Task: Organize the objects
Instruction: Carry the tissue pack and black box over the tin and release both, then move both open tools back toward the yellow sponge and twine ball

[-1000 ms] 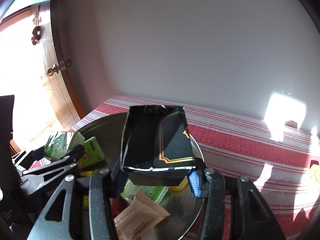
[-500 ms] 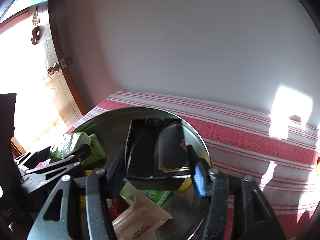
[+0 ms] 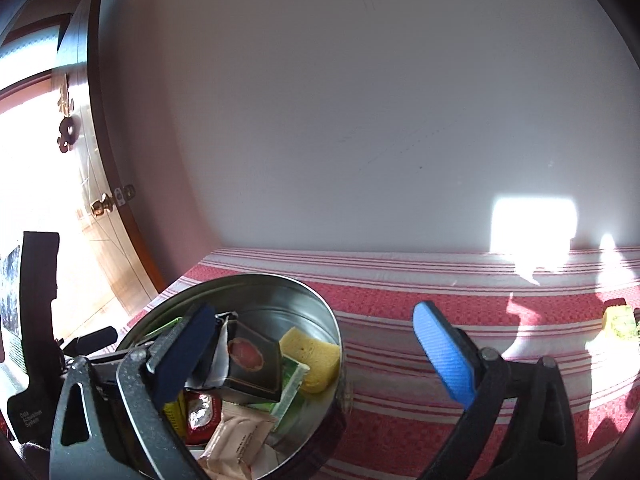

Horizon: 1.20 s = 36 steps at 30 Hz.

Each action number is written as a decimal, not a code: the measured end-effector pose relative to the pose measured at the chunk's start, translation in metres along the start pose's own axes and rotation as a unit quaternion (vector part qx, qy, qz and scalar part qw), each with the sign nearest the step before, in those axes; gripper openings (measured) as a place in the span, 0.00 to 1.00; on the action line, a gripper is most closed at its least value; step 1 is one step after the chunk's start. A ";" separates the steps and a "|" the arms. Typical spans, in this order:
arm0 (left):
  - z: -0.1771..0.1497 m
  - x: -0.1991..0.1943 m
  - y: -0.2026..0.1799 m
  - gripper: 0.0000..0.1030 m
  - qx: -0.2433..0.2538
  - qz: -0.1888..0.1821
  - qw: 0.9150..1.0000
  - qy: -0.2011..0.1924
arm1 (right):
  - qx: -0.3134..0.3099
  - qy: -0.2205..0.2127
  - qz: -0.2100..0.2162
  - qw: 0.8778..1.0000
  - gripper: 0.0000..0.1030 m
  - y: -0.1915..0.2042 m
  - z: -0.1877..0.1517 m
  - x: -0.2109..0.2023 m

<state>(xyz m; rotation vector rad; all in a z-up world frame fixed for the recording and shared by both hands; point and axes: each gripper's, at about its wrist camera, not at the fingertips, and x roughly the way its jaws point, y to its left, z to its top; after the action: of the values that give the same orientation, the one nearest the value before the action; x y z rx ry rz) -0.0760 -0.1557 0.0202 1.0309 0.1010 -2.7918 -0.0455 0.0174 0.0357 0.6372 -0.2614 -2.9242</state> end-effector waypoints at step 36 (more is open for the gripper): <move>-0.014 -0.060 -0.039 0.95 0.008 -0.025 0.996 -0.085 | 0.002 -0.047 -0.062 0.997 0.99 -0.041 -0.010 -0.058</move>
<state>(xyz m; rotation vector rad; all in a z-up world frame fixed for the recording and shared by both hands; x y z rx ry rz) -0.0295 -0.1081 0.0487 0.8011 0.0832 -2.9162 0.0073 0.0657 0.0421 0.5344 -0.2452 -3.0782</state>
